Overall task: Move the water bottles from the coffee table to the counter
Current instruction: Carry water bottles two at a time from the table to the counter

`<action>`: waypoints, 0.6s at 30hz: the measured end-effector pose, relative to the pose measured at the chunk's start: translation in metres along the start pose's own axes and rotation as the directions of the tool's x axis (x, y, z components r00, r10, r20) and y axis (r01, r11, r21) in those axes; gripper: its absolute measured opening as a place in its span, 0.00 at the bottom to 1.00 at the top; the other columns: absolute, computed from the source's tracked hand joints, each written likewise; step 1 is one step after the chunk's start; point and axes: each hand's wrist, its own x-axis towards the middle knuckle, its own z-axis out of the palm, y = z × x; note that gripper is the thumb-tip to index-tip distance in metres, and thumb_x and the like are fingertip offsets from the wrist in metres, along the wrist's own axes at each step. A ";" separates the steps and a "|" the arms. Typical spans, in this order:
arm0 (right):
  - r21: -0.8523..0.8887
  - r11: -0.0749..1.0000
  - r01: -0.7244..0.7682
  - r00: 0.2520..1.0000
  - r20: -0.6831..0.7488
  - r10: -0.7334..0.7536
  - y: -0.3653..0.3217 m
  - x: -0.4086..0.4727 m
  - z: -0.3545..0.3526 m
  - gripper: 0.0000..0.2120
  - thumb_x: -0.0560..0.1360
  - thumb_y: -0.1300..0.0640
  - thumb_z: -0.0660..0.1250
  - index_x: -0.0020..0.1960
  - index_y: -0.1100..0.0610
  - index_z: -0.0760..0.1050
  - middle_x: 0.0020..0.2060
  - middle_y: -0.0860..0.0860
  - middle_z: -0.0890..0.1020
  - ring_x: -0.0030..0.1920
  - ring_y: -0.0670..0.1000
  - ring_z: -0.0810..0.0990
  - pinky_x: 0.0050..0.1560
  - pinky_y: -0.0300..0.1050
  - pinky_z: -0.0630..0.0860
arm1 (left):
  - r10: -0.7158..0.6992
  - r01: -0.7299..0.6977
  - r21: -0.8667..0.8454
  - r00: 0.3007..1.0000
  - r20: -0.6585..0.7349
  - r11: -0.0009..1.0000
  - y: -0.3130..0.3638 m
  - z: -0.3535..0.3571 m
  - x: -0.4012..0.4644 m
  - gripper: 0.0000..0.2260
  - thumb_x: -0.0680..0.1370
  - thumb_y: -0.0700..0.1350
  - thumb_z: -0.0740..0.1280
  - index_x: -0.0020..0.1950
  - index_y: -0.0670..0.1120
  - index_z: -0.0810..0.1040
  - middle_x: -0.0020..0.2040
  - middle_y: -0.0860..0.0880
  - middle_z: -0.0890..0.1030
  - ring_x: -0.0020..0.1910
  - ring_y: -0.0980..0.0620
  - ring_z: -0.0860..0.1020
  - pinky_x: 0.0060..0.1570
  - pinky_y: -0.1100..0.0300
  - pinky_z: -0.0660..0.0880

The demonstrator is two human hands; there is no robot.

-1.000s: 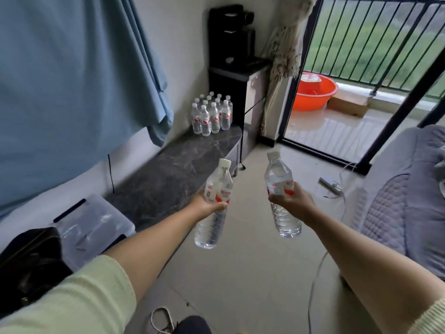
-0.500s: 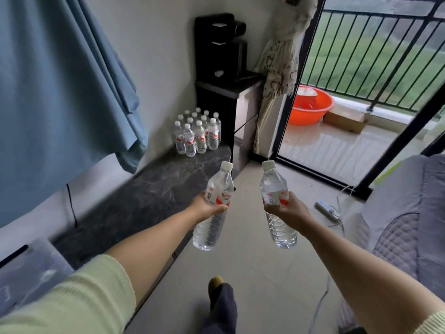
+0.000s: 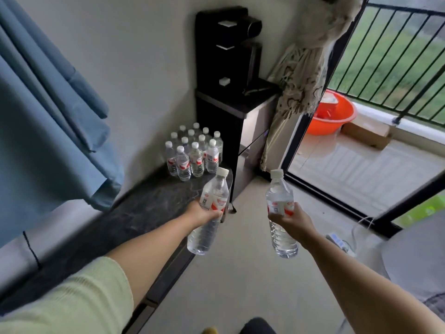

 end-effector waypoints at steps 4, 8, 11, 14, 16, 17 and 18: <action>0.003 1.000 -0.008 0.997 0.072 0.008 -0.012 0.069 0.003 0.23 0.67 0.50 0.76 0.58 0.53 0.74 0.47 0.51 0.82 0.48 0.52 0.81 0.48 0.45 0.75 | -0.073 0.072 -0.021 0.996 -0.040 0.997 0.013 0.005 0.055 0.21 0.68 0.47 0.77 0.58 0.47 0.78 0.54 0.49 0.81 0.54 0.49 0.79 0.57 0.56 0.74; 0.040 0.999 0.033 0.987 0.159 -0.039 -0.029 0.161 0.015 0.14 0.69 0.62 0.76 0.49 0.54 0.73 0.38 0.49 0.80 0.33 0.38 0.77 0.28 0.24 0.68 | -0.163 0.143 -0.136 0.976 -0.147 0.980 0.022 0.013 0.124 0.16 0.65 0.45 0.79 0.46 0.51 0.75 0.46 0.51 0.81 0.40 0.58 0.78 0.40 0.65 0.73; 0.063 0.997 0.049 0.973 0.224 -0.062 -0.039 0.234 0.029 0.16 0.68 0.64 0.76 0.46 0.53 0.71 0.35 0.45 0.77 0.30 0.35 0.76 0.25 0.23 0.66 | -0.241 0.198 -0.213 0.950 -0.200 0.957 0.028 0.022 0.174 0.19 0.66 0.45 0.79 0.48 0.51 0.71 0.44 0.52 0.79 0.39 0.58 0.76 0.42 0.63 0.72; 0.052 0.998 0.022 0.962 0.270 -0.035 -0.049 0.298 0.043 0.21 0.66 0.57 0.78 0.52 0.52 0.70 0.39 0.45 0.78 0.36 0.37 0.75 0.30 0.30 0.68 | -0.367 0.285 -0.312 0.898 -0.244 0.906 0.035 0.033 0.222 0.19 0.66 0.45 0.79 0.52 0.45 0.76 0.50 0.46 0.82 0.47 0.50 0.80 0.49 0.57 0.75; 0.054 0.999 -0.002 0.953 0.301 -0.014 -0.050 0.338 0.054 0.23 0.66 0.56 0.79 0.54 0.52 0.70 0.42 0.47 0.80 0.40 0.41 0.78 0.34 0.35 0.71 | -0.432 0.314 -0.393 0.863 -0.262 0.864 0.036 0.042 0.255 0.20 0.67 0.43 0.79 0.55 0.41 0.78 0.51 0.46 0.81 0.47 0.50 0.79 0.48 0.58 0.73; 0.061 0.998 -0.013 0.950 0.312 -0.007 -0.049 0.355 0.060 0.23 0.66 0.56 0.79 0.54 0.52 0.70 0.44 0.48 0.81 0.42 0.44 0.80 0.38 0.38 0.74 | -0.457 0.314 -0.430 0.844 -0.282 0.846 0.038 0.046 0.270 0.21 0.67 0.42 0.79 0.56 0.40 0.77 0.50 0.46 0.80 0.46 0.51 0.77 0.46 0.59 0.71; 0.065 0.998 -0.022 0.946 0.323 0.000 -0.047 0.371 0.067 0.23 0.66 0.55 0.79 0.55 0.51 0.71 0.45 0.49 0.82 0.44 0.47 0.81 0.41 0.41 0.76 | -0.477 0.312 -0.460 0.825 -0.304 0.832 0.038 0.050 0.284 0.21 0.67 0.42 0.79 0.56 0.40 0.77 0.49 0.47 0.80 0.45 0.52 0.76 0.46 0.60 0.70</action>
